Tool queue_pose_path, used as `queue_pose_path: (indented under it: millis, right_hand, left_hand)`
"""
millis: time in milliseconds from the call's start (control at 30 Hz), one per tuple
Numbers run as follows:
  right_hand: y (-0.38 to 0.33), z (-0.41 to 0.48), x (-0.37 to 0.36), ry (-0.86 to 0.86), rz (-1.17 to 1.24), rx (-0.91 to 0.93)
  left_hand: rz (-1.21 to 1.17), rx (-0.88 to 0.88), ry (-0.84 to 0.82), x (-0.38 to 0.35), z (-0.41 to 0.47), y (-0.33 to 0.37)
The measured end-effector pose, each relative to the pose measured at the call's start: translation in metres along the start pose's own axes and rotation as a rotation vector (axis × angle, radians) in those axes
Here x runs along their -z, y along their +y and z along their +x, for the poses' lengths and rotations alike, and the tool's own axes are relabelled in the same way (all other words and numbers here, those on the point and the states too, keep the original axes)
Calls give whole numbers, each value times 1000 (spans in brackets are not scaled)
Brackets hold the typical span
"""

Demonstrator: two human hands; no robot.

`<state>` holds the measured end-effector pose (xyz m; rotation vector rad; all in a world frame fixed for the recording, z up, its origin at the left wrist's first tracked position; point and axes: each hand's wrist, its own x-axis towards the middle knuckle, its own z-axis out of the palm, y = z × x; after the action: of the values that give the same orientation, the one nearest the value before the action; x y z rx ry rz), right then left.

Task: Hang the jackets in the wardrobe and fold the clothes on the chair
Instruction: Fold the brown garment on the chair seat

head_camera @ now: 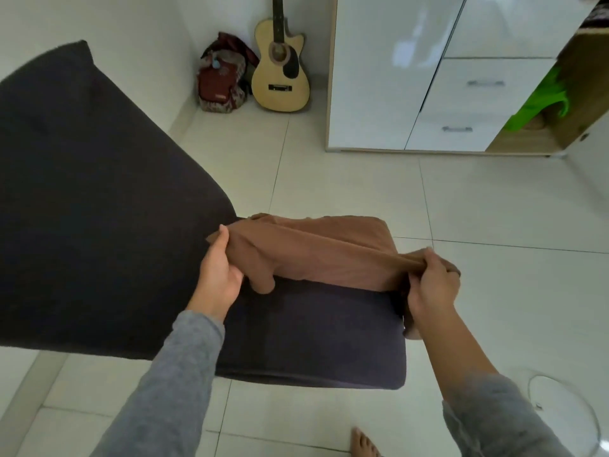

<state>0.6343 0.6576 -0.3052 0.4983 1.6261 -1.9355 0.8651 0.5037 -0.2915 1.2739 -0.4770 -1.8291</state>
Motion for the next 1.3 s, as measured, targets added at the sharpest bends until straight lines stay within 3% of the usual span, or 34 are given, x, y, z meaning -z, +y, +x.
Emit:
queue_pose_path:
  millis: [100, 233, 367, 533, 800, 967, 1300]
  right_hand:
    - [-57, -7, -34, -45, 27, 112]
    - [-129, -33, -58, -181, 362, 204]
    - [-146, -35, -40, -224, 473, 287]
    - [-78, -6, 23, -32, 305, 303]
    - [69, 42, 116, 206, 87, -21]
    - [97, 51, 152, 238, -9, -214]
    - [103, 38, 155, 347, -146, -90]
  left_hand:
    - [-110, -87, -59, -57, -6, 40]
    - [-212, -253, -159, -111, -31, 81]
    - [-200, -384, -173, -115, -50, 83]
    - [-9, -337, 8, -49, -47, 12]
    - [236, 4, 378, 75, -33, -129]
    - [359, 87, 337, 115, -36, -170]
    - [587, 49, 373, 121, -39, -168]
